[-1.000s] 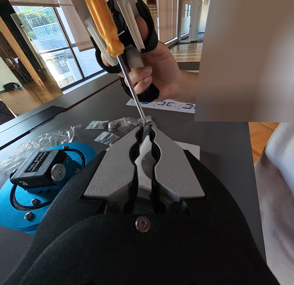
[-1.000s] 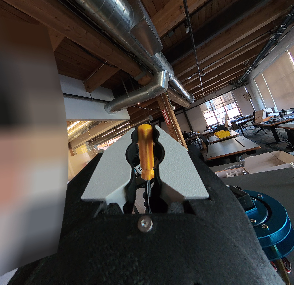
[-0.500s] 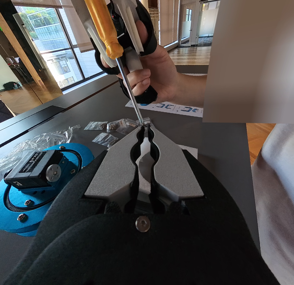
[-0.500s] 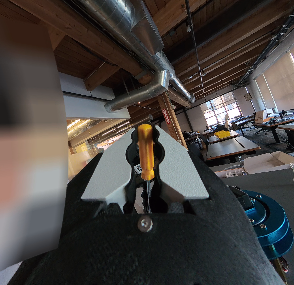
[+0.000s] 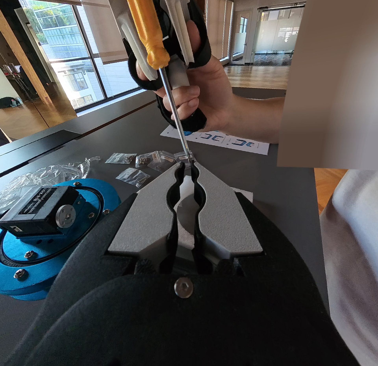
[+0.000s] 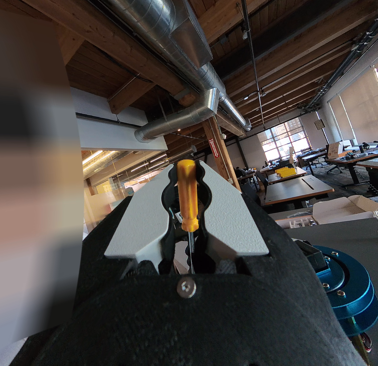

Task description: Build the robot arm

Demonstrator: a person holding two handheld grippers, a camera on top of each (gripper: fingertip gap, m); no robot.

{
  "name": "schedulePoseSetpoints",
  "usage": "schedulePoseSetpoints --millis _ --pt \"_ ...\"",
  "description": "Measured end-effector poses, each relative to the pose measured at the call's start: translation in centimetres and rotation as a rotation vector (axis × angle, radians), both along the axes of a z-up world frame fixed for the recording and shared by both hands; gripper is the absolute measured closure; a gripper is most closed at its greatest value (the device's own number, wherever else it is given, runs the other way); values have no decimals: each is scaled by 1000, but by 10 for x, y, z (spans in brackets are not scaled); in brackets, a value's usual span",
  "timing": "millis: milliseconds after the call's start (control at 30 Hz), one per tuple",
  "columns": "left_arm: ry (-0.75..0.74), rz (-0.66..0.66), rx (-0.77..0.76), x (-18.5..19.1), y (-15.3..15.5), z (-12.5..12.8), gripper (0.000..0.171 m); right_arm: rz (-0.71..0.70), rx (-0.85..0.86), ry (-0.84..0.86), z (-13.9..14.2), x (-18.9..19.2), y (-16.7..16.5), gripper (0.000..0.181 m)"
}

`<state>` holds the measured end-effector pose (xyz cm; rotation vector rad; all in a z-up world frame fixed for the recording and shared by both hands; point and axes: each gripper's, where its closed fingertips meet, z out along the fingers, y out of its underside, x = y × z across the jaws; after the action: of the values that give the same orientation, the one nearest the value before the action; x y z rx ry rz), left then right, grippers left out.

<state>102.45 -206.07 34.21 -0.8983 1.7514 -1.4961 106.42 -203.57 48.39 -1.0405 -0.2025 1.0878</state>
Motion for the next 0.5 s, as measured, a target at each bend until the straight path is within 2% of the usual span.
schedulePoseSetpoints --millis 333,500 --pt "5 -1 -14 -1 2 0 160 -9 3 -14 -1 -1 0 165" --pt "-23 63 -1 -11 22 7 156 -33 38 -79 0 -6 -4 166"
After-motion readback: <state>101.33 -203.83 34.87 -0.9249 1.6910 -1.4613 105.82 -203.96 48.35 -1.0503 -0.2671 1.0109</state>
